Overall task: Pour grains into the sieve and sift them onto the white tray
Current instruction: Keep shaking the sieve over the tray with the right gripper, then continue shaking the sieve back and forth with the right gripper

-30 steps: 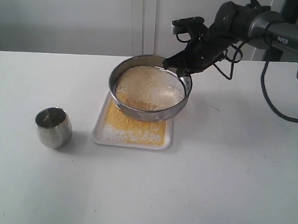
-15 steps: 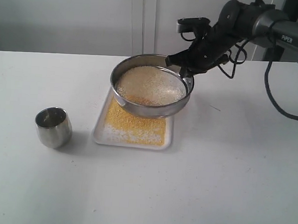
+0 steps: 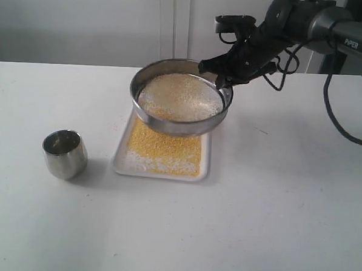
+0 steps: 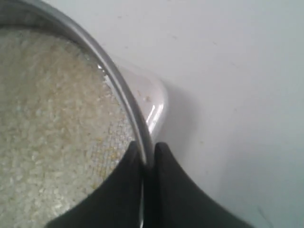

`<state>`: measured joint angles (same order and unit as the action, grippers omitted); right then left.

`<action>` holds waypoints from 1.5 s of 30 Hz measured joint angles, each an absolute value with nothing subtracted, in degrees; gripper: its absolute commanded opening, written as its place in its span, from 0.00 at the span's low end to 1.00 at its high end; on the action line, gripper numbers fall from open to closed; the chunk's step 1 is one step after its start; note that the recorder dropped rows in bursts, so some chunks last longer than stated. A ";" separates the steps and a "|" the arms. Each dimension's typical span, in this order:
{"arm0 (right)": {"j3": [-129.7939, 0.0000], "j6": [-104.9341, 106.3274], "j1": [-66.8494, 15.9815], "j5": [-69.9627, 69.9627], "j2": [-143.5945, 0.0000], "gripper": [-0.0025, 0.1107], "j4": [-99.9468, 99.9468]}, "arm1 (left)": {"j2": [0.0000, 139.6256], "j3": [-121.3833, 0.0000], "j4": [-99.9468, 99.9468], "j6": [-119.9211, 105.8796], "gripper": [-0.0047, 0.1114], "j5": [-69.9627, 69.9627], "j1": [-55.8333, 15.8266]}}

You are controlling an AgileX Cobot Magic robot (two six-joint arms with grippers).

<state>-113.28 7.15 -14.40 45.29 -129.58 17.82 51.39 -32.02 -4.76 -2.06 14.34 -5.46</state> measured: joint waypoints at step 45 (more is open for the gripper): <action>-114.11 21.03 -17.73 49.43 -130.60 0.02 13.31 | 51.39 -32.02 -4.76 -2.06 0.04 14.34 -5.46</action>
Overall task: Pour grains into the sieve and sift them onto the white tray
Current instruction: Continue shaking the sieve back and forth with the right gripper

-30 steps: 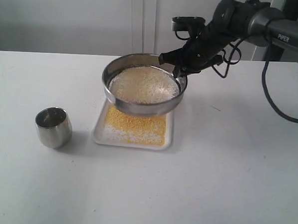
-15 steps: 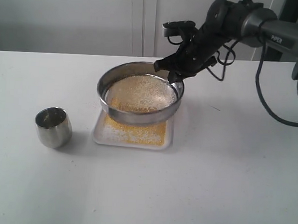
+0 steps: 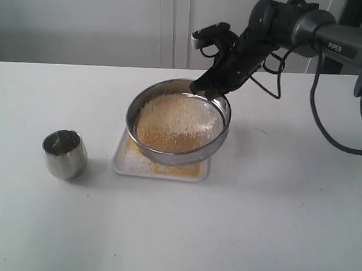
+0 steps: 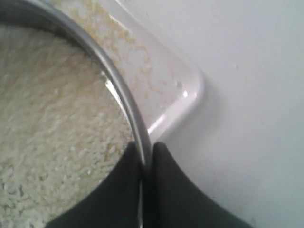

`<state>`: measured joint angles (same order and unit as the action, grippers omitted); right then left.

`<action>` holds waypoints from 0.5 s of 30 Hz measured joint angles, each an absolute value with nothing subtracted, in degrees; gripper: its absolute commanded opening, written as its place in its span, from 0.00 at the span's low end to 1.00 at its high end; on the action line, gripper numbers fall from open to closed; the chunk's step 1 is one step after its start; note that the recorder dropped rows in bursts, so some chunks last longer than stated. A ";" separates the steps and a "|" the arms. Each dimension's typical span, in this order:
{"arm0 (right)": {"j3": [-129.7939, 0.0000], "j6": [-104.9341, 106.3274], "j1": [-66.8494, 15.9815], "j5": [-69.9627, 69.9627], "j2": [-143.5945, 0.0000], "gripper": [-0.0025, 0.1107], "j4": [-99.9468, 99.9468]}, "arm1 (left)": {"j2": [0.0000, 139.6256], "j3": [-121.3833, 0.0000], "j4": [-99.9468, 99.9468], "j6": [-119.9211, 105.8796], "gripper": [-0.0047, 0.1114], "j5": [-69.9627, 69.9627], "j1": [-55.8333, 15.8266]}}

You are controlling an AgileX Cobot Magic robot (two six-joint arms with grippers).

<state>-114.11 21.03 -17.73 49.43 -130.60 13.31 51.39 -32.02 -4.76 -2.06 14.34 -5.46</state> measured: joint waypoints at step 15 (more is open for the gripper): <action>-114.48 29.98 -16.62 49.32 -131.08 0.02 20.57 | 51.39 -32.02 -4.76 -2.06 0.04 14.34 -5.46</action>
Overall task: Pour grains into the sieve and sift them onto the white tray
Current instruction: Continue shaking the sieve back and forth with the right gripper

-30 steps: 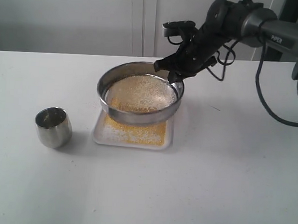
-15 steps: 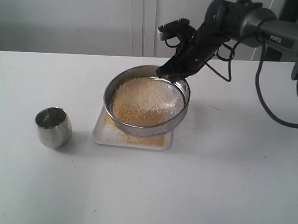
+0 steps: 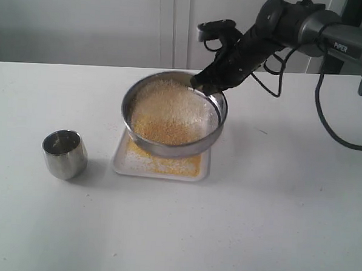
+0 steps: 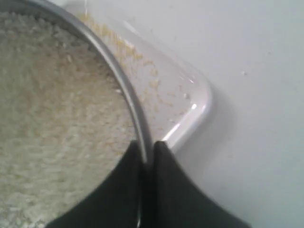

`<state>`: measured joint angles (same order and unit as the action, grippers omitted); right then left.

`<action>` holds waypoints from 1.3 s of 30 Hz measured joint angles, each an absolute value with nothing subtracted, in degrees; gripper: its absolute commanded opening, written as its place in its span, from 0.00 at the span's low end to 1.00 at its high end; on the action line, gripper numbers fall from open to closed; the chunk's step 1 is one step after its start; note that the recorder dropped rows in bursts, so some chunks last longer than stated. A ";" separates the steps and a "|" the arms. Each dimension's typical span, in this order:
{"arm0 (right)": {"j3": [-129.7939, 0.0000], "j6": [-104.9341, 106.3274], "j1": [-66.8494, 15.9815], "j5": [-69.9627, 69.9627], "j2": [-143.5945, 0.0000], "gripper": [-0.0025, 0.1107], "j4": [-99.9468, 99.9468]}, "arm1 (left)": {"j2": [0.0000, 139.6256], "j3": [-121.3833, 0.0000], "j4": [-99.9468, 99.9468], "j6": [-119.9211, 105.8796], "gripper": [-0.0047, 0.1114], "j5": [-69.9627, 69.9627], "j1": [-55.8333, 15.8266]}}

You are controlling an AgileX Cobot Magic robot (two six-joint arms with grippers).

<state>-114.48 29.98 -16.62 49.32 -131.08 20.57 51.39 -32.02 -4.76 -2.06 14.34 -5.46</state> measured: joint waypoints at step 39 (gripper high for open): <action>-114.49 29.38 -16.59 49.54 -130.01 0.02 21.98 | 51.39 -32.02 -4.76 -2.06 0.04 14.34 -5.46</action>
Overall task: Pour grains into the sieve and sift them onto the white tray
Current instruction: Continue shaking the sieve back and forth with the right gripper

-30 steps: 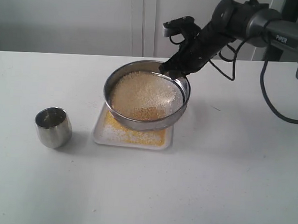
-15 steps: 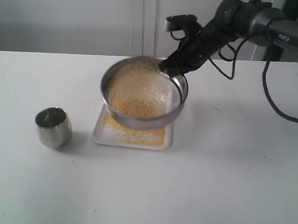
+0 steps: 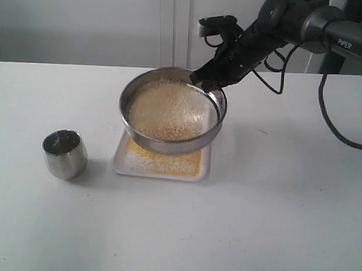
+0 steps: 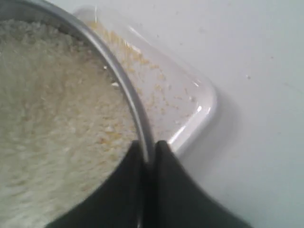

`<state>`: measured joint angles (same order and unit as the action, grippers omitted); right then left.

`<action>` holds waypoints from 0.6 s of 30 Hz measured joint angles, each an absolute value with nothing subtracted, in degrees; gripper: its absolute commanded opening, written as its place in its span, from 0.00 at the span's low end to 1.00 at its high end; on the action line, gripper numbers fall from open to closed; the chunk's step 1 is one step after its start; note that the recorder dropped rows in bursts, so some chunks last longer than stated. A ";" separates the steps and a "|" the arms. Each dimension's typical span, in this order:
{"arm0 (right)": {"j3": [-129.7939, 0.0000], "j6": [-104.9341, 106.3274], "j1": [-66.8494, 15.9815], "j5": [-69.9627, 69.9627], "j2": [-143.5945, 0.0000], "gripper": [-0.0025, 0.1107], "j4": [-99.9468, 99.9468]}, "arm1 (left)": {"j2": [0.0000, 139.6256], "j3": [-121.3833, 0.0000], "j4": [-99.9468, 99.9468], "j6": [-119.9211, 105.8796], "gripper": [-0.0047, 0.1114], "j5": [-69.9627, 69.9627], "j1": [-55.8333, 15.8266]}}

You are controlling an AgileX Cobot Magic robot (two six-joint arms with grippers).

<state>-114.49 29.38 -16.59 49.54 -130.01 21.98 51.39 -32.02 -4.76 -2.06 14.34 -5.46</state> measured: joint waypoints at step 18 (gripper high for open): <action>-114.36 31.81 -16.94 48.68 -130.22 0.02 24.91 | 51.39 -32.02 -4.76 -2.06 0.04 14.34 -5.46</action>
